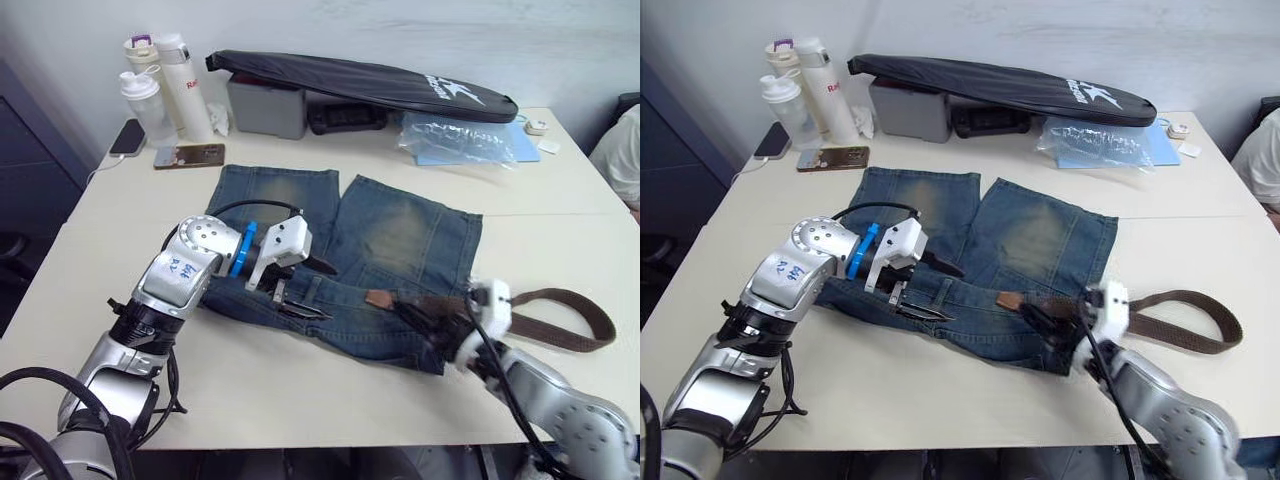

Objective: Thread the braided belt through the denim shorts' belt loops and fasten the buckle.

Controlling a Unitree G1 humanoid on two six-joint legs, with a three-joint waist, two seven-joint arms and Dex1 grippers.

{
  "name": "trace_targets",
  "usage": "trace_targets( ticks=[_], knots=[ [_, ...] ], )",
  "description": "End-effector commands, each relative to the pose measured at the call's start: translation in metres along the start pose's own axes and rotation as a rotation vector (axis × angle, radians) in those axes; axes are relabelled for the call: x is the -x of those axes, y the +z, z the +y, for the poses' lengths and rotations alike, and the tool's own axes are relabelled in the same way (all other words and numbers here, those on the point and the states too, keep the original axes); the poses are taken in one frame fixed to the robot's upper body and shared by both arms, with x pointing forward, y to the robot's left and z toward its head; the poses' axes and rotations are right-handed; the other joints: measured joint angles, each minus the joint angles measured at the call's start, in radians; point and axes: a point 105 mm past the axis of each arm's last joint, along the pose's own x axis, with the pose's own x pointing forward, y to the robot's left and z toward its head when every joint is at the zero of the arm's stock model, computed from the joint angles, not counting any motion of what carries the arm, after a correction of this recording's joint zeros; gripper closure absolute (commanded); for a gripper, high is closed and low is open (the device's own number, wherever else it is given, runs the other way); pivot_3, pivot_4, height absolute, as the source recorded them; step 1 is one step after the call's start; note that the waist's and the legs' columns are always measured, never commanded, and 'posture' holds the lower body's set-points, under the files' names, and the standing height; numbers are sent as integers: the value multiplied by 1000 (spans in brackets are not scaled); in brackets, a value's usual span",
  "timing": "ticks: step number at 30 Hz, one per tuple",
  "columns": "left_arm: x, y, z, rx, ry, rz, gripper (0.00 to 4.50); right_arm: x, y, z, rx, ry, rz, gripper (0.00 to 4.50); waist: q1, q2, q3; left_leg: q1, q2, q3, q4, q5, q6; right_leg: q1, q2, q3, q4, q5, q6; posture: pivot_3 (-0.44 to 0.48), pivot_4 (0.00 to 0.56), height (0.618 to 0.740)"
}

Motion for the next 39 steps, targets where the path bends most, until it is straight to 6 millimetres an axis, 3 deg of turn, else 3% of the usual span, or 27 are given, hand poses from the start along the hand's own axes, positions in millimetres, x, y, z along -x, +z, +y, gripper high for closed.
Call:
trace_targets(
  ticks=[1, 5, 11, 18, 21, 31, 39],
  knots=[
    [-2, 9, 5, -55, -9, -7, 0, 10, -3, 15, 26, 67, 17, 22, -2, 0, 0, 0, 1, 0, 0, 0, 0, 0, 1, 0, -1, 0, 0, 0, 150, 740],
    [-5, 13, 8, -73, -24, -16, 0, 15, -7, 14, 28, 42, 24, 22, -10, -1, 1, 0, 3, 0, 0, 0, 0, 0, 3, 1, -1, 0, 0, 0, 150, 740],
    [-10, 18, 11, -100, -29, -36, 0, 34, -1, 30, 29, 109, -17, 22, -14, -2, 2, 0, 3, 0, -1, 0, 0, -1, 3, 1, -1, 0, 0, 0, 150, 740],
    [-17, 21, 11, -108, -37, -53, 0, 44, 11, 11, -144, 45, -156, 22, -13, -4, 3, -1, 2, 0, -1, 0, -1, 1, 3, 0, -2, 0, 0, 0, 150, 740],
    [-18, 21, 11, -115, -36, -52, 0, 42, 15, 8, -256, 64, -231, 22, -14, -4, 3, -1, 3, 0, -1, 0, -1, 1, 3, 1, -2, 0, 0, 0, 150, 740],
    [-12, 21, 13, -120, -8, -43, 0, 34, 25, -32, -555, -8, -441, 22, -14, -2, 3, 0, 3, 0, -1, 0, -1, 1, 3, 0, -2, 0, 0, 0, 150, 740],
    [-6, 20, 16, -118, 12, -31, 0, 29, 20, -16, -581, 67, -420, 22, -15, 1, 1, 0, 3, 0, -2, 0, -1, 1, 2, 1, -2, 0, 0, 0, 150, 740]
  ],
)
